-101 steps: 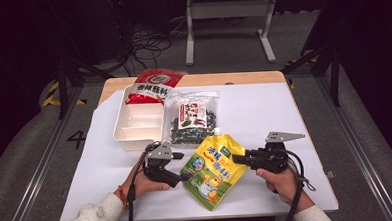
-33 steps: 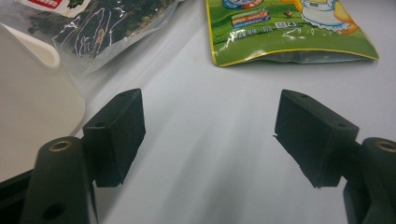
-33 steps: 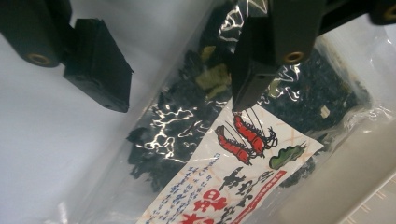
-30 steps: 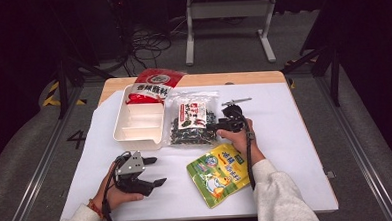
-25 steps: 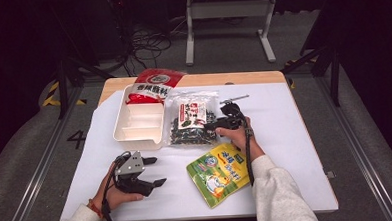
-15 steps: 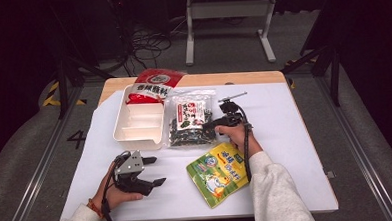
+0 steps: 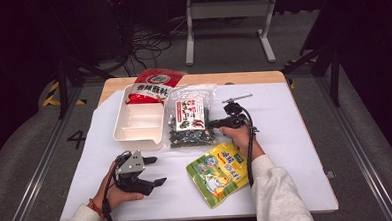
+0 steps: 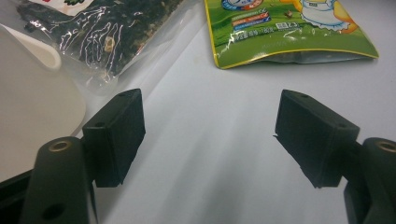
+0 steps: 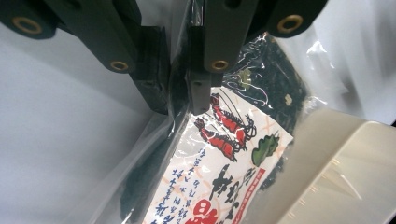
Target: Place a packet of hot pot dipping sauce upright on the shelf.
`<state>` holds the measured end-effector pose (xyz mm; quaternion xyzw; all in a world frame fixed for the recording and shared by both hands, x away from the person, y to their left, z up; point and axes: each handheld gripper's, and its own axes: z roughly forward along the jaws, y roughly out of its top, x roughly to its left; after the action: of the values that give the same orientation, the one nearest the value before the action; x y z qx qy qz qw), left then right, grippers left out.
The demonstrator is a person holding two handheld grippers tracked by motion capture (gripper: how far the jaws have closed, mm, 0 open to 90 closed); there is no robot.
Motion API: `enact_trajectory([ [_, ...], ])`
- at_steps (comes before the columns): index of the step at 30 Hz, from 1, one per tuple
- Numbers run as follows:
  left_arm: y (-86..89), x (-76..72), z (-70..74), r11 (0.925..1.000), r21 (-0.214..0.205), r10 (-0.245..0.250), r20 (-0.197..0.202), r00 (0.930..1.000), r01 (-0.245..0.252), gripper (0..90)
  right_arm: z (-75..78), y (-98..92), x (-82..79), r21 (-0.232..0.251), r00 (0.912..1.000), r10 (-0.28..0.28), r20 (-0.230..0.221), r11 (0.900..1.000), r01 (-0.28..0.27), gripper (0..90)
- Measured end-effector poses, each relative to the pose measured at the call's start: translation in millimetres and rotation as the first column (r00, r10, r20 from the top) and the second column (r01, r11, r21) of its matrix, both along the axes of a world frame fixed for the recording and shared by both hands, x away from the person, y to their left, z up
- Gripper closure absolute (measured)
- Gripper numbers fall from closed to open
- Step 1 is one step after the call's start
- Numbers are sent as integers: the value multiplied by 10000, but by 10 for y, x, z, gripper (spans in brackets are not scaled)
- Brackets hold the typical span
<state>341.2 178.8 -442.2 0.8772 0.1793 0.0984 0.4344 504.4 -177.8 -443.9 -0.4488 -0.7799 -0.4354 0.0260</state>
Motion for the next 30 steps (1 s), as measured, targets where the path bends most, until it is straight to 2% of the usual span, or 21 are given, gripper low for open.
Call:
enact_trajectory([
  [2, 1, -1, 6, 10000, -39, 50, 6, 10000, -50, 248, 16, -3, -43, 0, 9997, -22, 223, 10000, 22, 815],
  [5, 9, -5, 23, 9998, -157, 124, 26, 9999, -124, 245, 85, -7, -156, 103, 9965, -15, 833, 9999, 6, 820],
  [6, 9, -5, 23, 9998, -157, 124, 26, 9999, -124, 243, 85, -7, -156, 103, 9965, -15, 833, 9999, 6, 820],
  [13, -11, 49, 78, 9988, -328, 369, 35, 9993, -368, 225, 190, -122, -427, 67, 9772, -102, 2119, 9999, 89, 824],
  [14, -19, 73, 96, 9985, -391, 382, 51, 9993, -379, 218, 201, -150, -462, 143, 9710, -32, 2391, 9999, -2, 826],
  [16, -46, 123, 129, 9970, -630, 440, -45, 9990, -442, 202, 225, -199, -533, -45, 9594, 65, 2819, 10000, -54, 826],
  [17, -70, 156, 143, 9965, -722, 407, -233, 9989, -422, 191, 234, -222, -576, 11, 9502, 176, 3111, 9998, -189, 828],
  [18, -86, 176, 150, 9964, -739, 389, -286, 9988, -409, 180, 247, -245, -625, -196, 9406, 312, 3381, 9995, -261, 833],
  [19, -110, 198, 156, 9962, -760, 406, -325, 9986, -430, 173, 257, -259, -655, -187, 9356, 420, 3506, 9991, -378, 833],
  [21, -163, 247, 170, 9959, -790, 401, -473, 9981, -437, 161, 289, -284, -738, -276, 9174, 706, 3917, 9975, -649, 833],
  [22, -186, 265, 182, 9963, -722, 445, -415, 9981, -474, 150, 298, -292, -773, -349, 9140, 808, 3976, 9967, -729, 833],
  [24, -216, 308, 211, 9956, -753, 528, -392, 9978, -557, 145, 302, -310, -834, -382, 8936, 1082, 4356, 9941, -1017, 833],
  [25, -231, 341, 236, 9940, -873, 622, -479, 9969, -662, 141, 303, -316, -855, -422, 8891, 1165, 4427, 9931, -1091, 832],
  [26, -245, 374, 257, 9914, -1109, 635, -587, 9963, -697, 136, 297, -330, -888, -354, 8793, 1319, 4577, 9909, -1302, 832],
  [27, -245, 374, 257, 9914, -1109, 635, -587, 9963, -697, 136, 297, -330, -888, -354, 8793, 1319, 4577, 9909, -1302, 832],
  [28, -259, 403, 277, 9908, -1131, 669, -665, 9955, -741, 136, 291, -337, -922, -423, 8669, 1494, 4756, 9882, -1471, 832],
  [29, -276, 426, 295, 9902, -1110, 779, -688, 9946, -853, 132, 285, -340, -944, -428, 8601, 1575, 4852, 9867, -1565, 831],
  [30, -294, 455, 316, 9878, -1265, 814, -741, 9939, -904, 131, 282, -349, -963, -360, 8521, 1640, 4969, 9850, -1687, 831],
])
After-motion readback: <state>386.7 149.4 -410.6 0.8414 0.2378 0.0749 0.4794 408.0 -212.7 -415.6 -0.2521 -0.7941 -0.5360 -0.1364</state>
